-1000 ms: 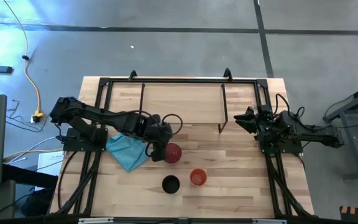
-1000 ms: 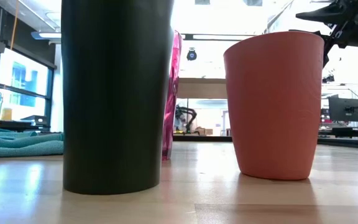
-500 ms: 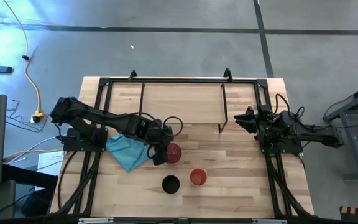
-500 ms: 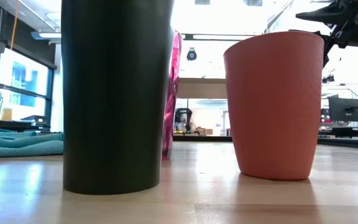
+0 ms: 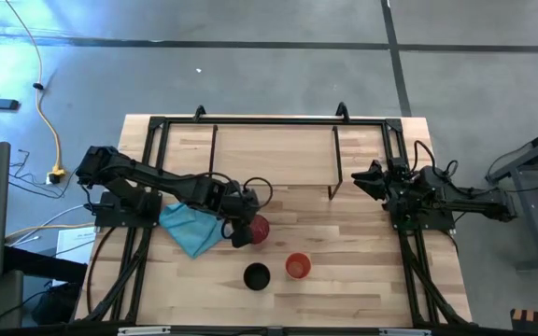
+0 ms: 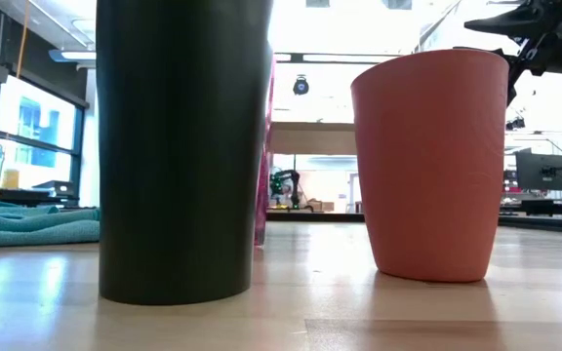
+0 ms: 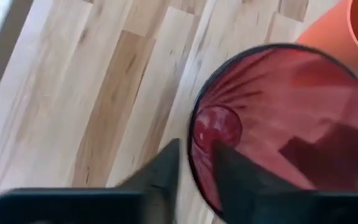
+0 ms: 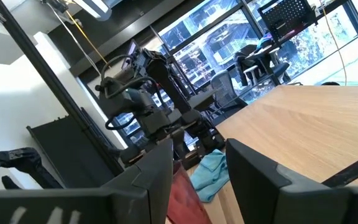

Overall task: Stack small to large cups/mugs on shelf
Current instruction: Put the red cup on the shelf

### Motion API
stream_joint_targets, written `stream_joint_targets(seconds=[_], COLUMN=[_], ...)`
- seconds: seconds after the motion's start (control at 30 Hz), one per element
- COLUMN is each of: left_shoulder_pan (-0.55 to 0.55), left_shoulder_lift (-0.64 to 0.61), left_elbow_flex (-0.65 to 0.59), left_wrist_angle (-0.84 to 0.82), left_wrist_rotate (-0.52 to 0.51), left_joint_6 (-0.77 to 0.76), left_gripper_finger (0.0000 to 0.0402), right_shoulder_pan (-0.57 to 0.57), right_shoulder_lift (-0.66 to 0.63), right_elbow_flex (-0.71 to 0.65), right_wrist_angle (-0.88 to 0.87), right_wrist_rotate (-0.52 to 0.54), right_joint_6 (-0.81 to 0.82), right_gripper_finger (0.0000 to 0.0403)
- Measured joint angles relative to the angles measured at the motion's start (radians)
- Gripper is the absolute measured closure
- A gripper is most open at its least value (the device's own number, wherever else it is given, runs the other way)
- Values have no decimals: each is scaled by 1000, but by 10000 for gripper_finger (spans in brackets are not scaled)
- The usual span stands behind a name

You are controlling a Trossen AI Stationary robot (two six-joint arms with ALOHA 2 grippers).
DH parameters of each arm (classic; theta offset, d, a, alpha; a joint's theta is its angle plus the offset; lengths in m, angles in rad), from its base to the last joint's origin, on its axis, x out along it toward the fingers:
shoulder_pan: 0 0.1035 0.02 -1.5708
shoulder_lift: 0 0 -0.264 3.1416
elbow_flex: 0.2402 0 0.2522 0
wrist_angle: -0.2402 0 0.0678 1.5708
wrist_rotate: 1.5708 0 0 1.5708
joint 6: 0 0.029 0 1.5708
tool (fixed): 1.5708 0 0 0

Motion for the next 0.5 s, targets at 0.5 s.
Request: stream_joint_targets(seconds=[0.5], left_shoulder_pan=[60], left_shoulder_lift=[2], left_elbow_flex=[187], left_wrist_angle=[-113], left_wrist_rotate=[33], left_joint_6=[-6], left_gripper_finger=[399], right_shoulder_pan=[0], right_shoulder_lift=[0], right_elbow_flex=[0], right_wrist_angle=[0], right_wrist_rotate=[0], right_joint_6=[0], right_gripper_finger=[261])
